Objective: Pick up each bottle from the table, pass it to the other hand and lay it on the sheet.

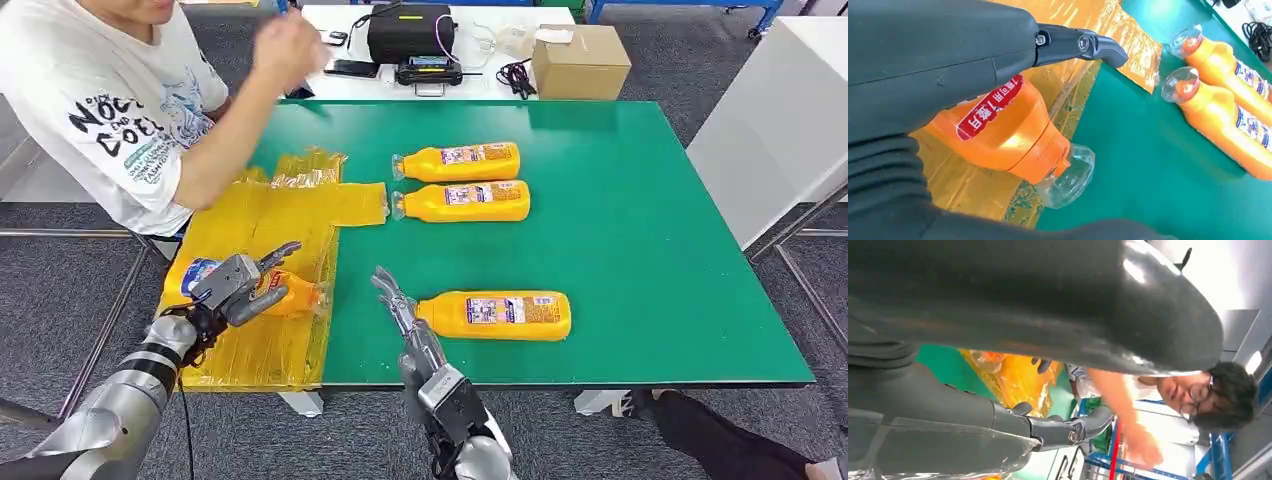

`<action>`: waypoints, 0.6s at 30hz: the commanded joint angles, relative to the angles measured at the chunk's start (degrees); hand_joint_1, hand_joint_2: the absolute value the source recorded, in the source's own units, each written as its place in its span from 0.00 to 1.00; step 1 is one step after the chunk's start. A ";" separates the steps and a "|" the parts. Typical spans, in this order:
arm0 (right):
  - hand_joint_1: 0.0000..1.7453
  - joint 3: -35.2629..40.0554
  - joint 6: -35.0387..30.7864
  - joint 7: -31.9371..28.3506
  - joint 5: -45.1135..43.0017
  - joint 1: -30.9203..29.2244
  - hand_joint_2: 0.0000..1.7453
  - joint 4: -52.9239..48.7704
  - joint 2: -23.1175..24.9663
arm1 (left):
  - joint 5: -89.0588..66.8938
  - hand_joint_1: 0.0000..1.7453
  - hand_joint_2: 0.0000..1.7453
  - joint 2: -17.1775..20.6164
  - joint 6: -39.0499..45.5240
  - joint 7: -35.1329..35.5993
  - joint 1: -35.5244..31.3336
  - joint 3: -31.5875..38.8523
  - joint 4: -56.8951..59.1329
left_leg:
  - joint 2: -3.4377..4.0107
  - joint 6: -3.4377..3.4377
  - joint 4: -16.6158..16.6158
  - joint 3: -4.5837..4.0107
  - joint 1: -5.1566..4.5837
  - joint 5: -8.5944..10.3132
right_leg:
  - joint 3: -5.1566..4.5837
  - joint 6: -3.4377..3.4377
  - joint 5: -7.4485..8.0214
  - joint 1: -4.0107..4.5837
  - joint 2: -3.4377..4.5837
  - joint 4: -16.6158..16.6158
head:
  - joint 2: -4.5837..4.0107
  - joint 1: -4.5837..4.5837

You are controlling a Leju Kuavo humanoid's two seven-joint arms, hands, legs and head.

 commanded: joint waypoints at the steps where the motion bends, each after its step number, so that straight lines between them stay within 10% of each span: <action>1: 0.00 0.06 -0.12 0.02 -0.04 -1.73 0.00 4.29 -0.05 | -0.35 0.00 0.00 0.41 -0.64 0.83 3.31 0.93 2.21 | 0.28 -0.10 -0.11 0.17 0.06 -0.03 | 0.09 -0.14 0.05 0.07 0.24 -0.13 | 0.00 0.02; 11: 0.00 0.47 -1.48 -0.04 1.47 -1.56 0.00 3.99 -0.35 | 8.38 0.00 0.00 -2.07 1.46 2.16 3.27 4.62 0.78 | 0.22 -0.10 -0.10 0.15 0.06 -0.03 | 0.08 -0.12 0.04 0.06 0.17 -0.11 | 0.00 0.02; 15: 0.00 1.73 -2.31 1.46 4.48 -2.14 0.00 5.25 -1.43 | 6.56 0.00 0.00 -7.32 35.40 2.54 1.30 3.52 -3.69 | -0.16 -0.07 -0.01 -0.02 0.10 0.03 | 0.04 -0.11 -0.02 0.10 -0.22 -0.07 | 0.00 0.02; 16: 0.00 1.54 -3.14 1.63 5.12 -2.58 0.00 6.15 -1.47 | 8.63 0.00 1.00 -8.26 40.30 -1.40 1.97 4.54 -6.39 | -0.14 -0.04 -0.02 0.04 0.04 0.03 | 0.05 -0.06 -0.01 0.04 -0.16 -0.05 | 0.00 0.04; 18: 0.00 0.17 -5.26 2.24 6.07 -2.95 0.00 7.07 -1.52 | 12.50 0.00 1.00 -9.22 44.75 -5.80 3.80 5.78 -11.85 | 0.04 -0.07 0.01 -0.06 0.09 0.02 | -0.07 -0.08 0.06 0.09 -0.01 -0.06 | 0.00 0.04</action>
